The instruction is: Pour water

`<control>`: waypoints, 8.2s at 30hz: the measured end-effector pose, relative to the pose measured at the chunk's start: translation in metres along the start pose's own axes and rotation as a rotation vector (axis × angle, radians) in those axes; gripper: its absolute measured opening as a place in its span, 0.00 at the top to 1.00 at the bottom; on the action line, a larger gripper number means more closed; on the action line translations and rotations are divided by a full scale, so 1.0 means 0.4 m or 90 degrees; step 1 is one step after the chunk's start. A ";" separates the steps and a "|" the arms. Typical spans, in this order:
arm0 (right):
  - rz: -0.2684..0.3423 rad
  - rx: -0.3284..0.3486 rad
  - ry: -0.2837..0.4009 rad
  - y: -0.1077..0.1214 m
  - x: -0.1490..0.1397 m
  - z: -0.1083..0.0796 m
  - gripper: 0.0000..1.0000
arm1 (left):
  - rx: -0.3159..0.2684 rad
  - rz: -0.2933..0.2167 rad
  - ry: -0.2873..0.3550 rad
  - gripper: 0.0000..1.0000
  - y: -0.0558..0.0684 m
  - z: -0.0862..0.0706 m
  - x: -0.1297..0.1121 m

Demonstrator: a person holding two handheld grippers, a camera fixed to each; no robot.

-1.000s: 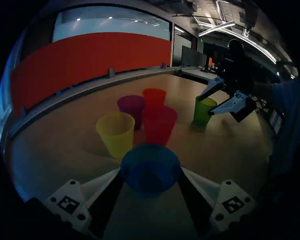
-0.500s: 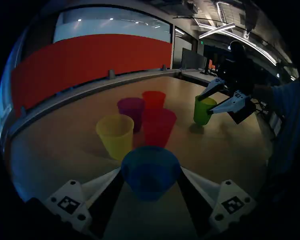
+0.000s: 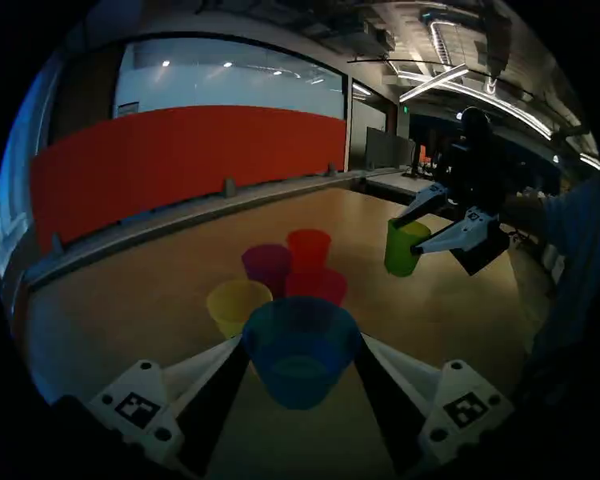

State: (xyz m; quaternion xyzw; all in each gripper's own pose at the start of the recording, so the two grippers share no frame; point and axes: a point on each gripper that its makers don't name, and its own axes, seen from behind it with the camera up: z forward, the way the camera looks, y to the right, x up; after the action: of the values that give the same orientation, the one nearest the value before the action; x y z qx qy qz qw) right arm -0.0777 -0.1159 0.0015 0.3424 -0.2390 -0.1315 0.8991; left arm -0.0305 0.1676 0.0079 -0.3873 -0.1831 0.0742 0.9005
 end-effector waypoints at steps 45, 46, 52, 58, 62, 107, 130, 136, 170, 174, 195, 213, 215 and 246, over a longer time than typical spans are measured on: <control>-0.035 -0.015 0.225 -0.071 0.360 -0.059 0.05 | 0.042 0.009 0.153 0.13 -0.013 -0.125 0.232; -0.035 -0.015 0.226 -0.073 0.362 -0.059 0.05 | 0.042 0.009 0.154 0.13 -0.014 -0.126 0.235; -0.042 -0.010 0.227 -0.083 0.369 -0.059 0.05 | 0.045 0.016 0.160 0.13 -0.017 -0.132 0.250; -0.048 0.001 0.230 -0.103 0.379 -0.055 0.06 | 0.053 0.035 0.169 0.13 -0.021 -0.140 0.274; -0.052 0.009 0.235 -0.119 0.390 -0.050 0.06 | 0.060 0.053 0.176 0.13 -0.021 -0.149 0.293; -0.062 0.158 0.258 -0.372 0.444 0.047 0.06 | 0.152 0.329 0.190 0.13 0.006 -0.189 0.495; -0.063 0.192 0.253 -0.420 0.451 0.073 0.07 | 0.193 0.468 0.181 0.13 0.026 -0.200 0.563; -0.065 0.194 0.251 -0.422 0.449 0.081 0.07 | 0.203 0.504 0.183 0.13 0.034 -0.204 0.575; -0.068 0.190 0.252 -0.402 0.459 0.085 0.07 | 0.245 0.653 0.186 0.13 0.056 -0.192 0.627; -0.070 0.189 0.252 -0.400 0.460 0.083 0.07 | 0.247 0.667 0.183 0.13 0.059 -0.189 0.630; -0.082 0.184 0.252 -0.394 0.458 0.081 0.07 | 0.260 0.707 0.185 0.13 0.063 -0.195 0.648; -0.085 0.182 0.256 -0.392 0.466 0.080 0.07 | 0.274 0.760 0.179 0.13 0.075 -0.215 0.659; -0.085 0.182 0.256 -0.391 0.467 0.080 0.07 | 0.275 0.764 0.177 0.13 0.075 -0.218 0.659; -0.089 0.178 0.264 -0.378 0.474 0.070 0.07 | 0.294 0.853 0.170 0.13 0.101 -0.216 0.691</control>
State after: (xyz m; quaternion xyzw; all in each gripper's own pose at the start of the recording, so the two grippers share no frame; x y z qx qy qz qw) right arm 0.0581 -0.3180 -0.0184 0.4983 -0.0413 -0.0860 0.8617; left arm 0.2579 0.2138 -0.0008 -0.2222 0.2260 0.5994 0.7350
